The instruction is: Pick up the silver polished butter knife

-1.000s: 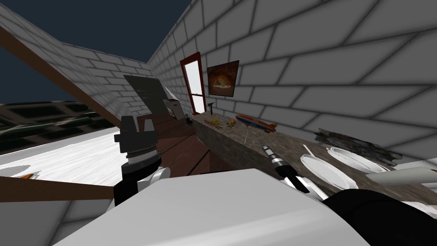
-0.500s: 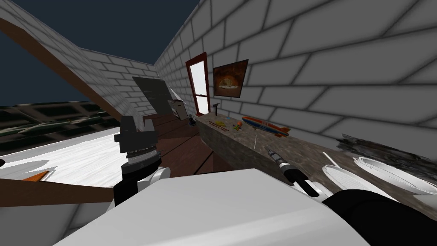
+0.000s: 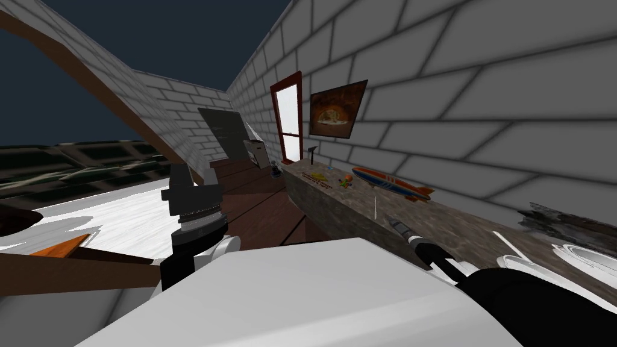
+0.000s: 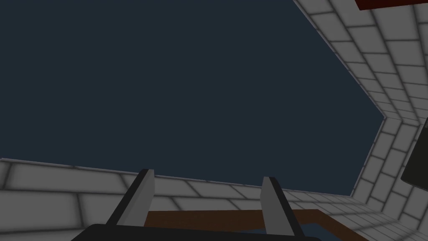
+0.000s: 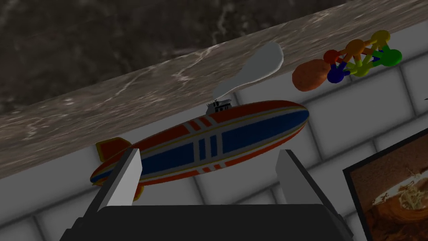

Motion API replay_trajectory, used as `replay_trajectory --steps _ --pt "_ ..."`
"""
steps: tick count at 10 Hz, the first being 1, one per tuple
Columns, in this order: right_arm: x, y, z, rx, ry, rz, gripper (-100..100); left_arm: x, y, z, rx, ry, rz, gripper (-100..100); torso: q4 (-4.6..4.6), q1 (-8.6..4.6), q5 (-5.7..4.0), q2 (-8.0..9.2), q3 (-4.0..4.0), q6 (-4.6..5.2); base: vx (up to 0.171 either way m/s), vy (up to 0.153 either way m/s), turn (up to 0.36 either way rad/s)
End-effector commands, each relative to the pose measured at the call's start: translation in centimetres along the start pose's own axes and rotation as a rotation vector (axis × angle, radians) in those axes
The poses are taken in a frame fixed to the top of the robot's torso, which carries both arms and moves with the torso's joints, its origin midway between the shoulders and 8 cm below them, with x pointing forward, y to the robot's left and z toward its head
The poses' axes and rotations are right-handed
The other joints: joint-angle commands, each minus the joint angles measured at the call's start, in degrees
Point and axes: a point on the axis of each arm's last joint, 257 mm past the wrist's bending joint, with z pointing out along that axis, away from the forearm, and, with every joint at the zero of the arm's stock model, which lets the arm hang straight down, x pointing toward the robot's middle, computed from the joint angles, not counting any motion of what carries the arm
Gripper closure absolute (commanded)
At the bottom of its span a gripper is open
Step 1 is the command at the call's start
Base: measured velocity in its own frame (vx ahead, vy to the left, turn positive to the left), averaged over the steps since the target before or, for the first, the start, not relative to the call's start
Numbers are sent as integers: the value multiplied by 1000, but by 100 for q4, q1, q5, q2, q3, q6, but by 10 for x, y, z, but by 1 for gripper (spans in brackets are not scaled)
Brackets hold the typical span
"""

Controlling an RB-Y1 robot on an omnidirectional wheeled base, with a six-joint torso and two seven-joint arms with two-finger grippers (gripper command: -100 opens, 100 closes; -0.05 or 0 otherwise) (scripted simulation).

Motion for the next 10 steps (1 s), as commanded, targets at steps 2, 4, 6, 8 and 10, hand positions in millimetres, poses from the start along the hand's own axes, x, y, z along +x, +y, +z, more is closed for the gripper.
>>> replay_trajectory --steps 2,4,6,8,10 --pt "-2 -45 -1 111 37 -48 -100 0 0 0 0 0 0 0 -2 3 0 -3 -3 -1 131 116 112" --pt "-5 -74 -5 181 62 -74 -100 0 0 0 0 0 0 0 -1 -7 -1 1 -1 -1 114 78 101" --pt "-8 -98 -9 242 84 -92 -100 0 0 0 0 0 0 0 1 -20 -4 7 3 0 104 45 115" --pt "-11 -117 -13 293 102 -104 -100 0 0 0 0 0 0 0 2 -29 -6 11 5 0 89 30 104" --pt "-14 -138 -18 350 123 -112 -100 0 0 0 0 0 0 0 2 -27 -7 10 5 -1 109 26 122"
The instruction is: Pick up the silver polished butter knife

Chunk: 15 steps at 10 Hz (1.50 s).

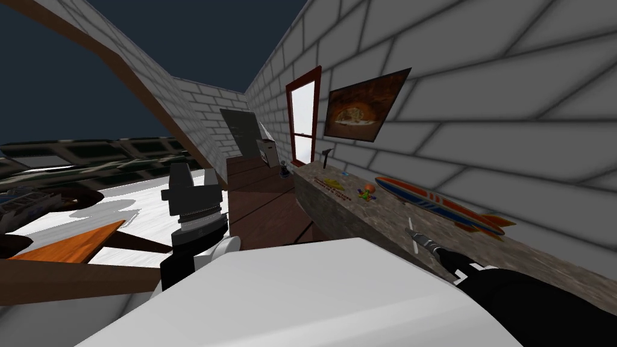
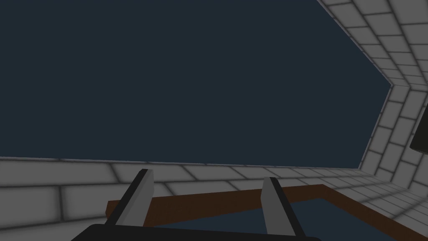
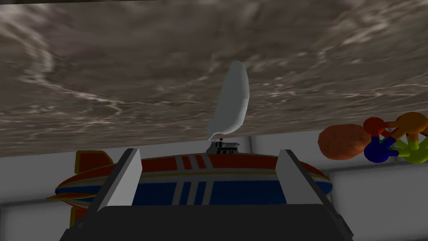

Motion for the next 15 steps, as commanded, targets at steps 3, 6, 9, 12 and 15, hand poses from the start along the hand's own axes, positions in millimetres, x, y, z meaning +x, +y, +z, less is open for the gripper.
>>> replay_trajectory --steps 3,6,9,12,15 --pt "-1 -12 0 28 11 -3 0 0 0 0 0 0 0 0 5 -3 -2 22 12 3 43 3 48" --pt "0 -33 5 43 10 10 -100 0 0 0 0 0 0 0 9 1 -1 38 22 2 15 18 62" --pt "1 -55 8 59 9 23 -100 0 0 0 0 0 0 0 9 4 0 38 22 3 16 25 70" --pt "2 -76 10 74 8 35 -100 0 0 0 0 0 0 0 9 3 0 40 23 3 15 24 65" --pt "3 -78 10 76 8 36 100 0 0 0 0 0 0 0 10 0 0 41 24 4 9 10 25"
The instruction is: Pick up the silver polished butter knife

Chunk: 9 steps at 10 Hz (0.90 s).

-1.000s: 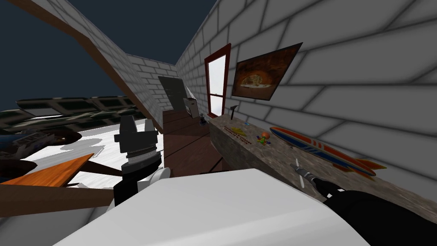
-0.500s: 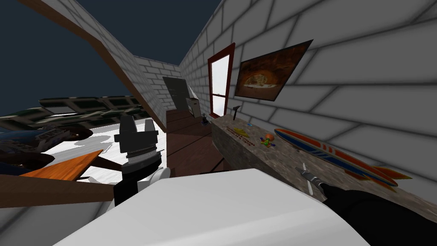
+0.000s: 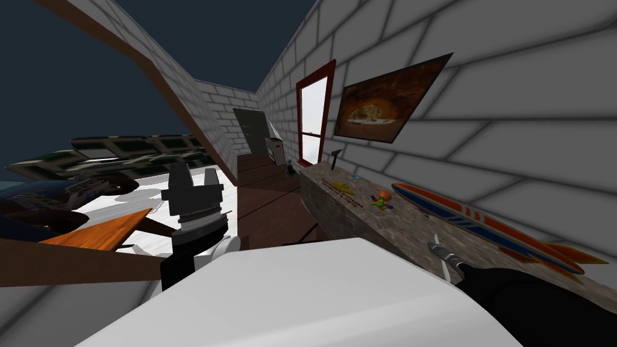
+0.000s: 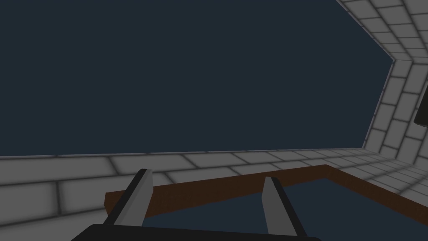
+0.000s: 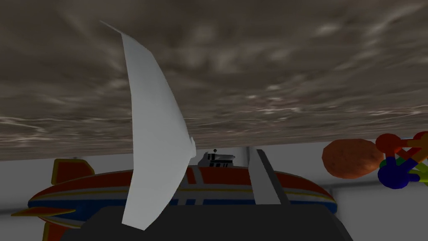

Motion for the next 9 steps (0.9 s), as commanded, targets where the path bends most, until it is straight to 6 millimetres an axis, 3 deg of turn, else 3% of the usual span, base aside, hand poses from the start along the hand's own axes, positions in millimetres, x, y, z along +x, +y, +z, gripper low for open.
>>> replay_trajectory --steps 1,4,5,6,9 --pt "0 0 0 0 0 0 100 0 0 0 0 0 0 0 0 0 0 0 0 0 -2 -3 -19" --pt "0 -4 0 9 1 -5 100 0 0 0 0 0 0 0 11 -8 -10 9 10 -9 0 0 0" --pt "0 -3 0 8 1 -5 0 0 0 0 0 0 0 0 10 -9 -11 10 10 -8 0 0 0" --pt "-1 9 -2 -7 0 -5 100 0 0 0 0 0 0 0 10 -10 -11 10 10 -7 -13 -16 -75" --pt "-1 29 -6 -20 1 -18 100 0 0 0 0 0 0 0 12 -19 -12 20 16 -2 -21 -27 -74"
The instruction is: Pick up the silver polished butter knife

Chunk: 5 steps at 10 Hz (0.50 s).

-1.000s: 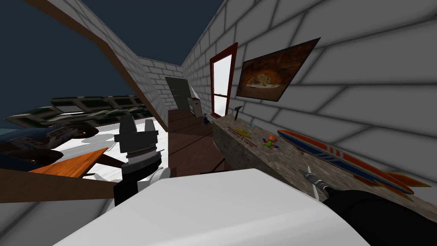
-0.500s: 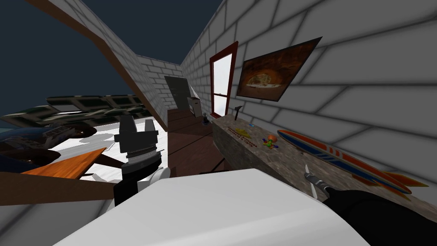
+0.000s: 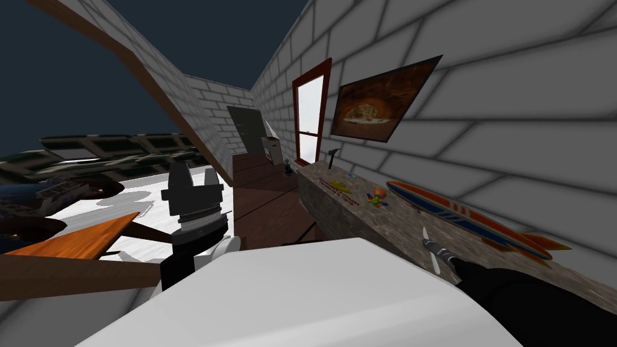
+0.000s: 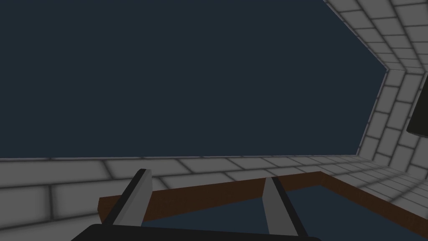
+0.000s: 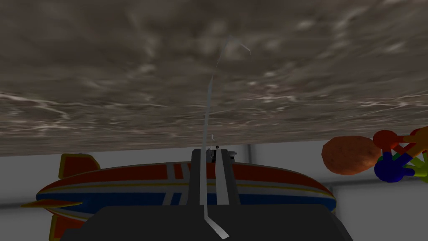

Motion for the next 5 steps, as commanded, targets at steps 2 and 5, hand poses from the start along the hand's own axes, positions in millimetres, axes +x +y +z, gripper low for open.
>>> replay_trajectory --steps 2,5 --pt "-1 19 -4 -12 1 -12 100 0 0 0 0 0 0 0 -1 1 2 -1 -1 1 -16 -25 -67" --pt "-1 40 -10 -27 3 -25 100 0 0 0 0 0 0 0 -3 3 2 -4 -3 4 -15 -24 -67"
